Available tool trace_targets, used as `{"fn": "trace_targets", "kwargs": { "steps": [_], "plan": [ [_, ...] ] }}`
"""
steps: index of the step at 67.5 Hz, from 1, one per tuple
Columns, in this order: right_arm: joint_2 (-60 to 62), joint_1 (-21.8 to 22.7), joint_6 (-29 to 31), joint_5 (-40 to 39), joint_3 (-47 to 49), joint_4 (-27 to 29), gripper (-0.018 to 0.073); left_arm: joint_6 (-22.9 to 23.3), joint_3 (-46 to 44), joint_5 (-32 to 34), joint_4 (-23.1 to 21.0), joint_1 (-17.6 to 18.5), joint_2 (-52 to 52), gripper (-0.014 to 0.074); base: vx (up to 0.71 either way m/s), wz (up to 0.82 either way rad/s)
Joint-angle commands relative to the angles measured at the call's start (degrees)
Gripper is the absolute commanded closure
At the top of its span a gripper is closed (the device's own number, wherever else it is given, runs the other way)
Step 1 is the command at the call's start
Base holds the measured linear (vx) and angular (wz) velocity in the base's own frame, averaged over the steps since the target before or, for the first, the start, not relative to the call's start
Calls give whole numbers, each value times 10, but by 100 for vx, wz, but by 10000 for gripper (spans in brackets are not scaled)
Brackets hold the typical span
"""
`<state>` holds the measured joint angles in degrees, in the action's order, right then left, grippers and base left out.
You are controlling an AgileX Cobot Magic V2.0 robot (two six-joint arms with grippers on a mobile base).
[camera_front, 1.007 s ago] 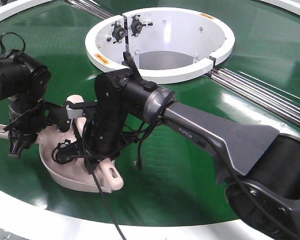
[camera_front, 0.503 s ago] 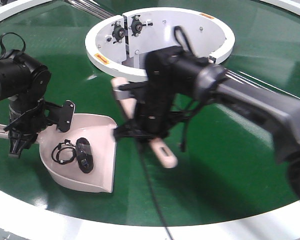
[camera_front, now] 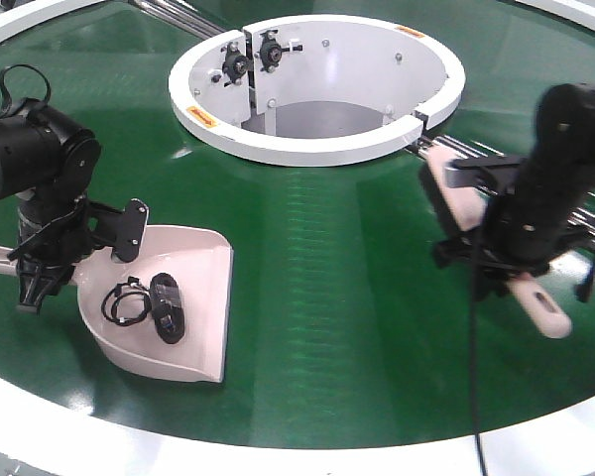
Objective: Clean and inspect green conveyor with broom and dustpan
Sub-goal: 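Lift the brush away from the dustpan and set it down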
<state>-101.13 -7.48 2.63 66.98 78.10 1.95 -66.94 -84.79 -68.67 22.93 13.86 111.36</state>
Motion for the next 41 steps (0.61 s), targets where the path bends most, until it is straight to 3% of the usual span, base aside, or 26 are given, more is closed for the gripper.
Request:
{"fn": "trace_targets", "kwargs": {
  "steps": [1,19,41],
  "plan": [
    [36,33,39,-18,-5,18,561,-2,-17,-17,12,2,-27,603,0,0],
    [32,44,49,-46,-13,47,561,-2,-17,-17,12,2,-27,603,0,0],
    [-16,44,14,-30,-13,40,561,-2,-17,-17,12,2,-27,603,0,0]
  ]
}}
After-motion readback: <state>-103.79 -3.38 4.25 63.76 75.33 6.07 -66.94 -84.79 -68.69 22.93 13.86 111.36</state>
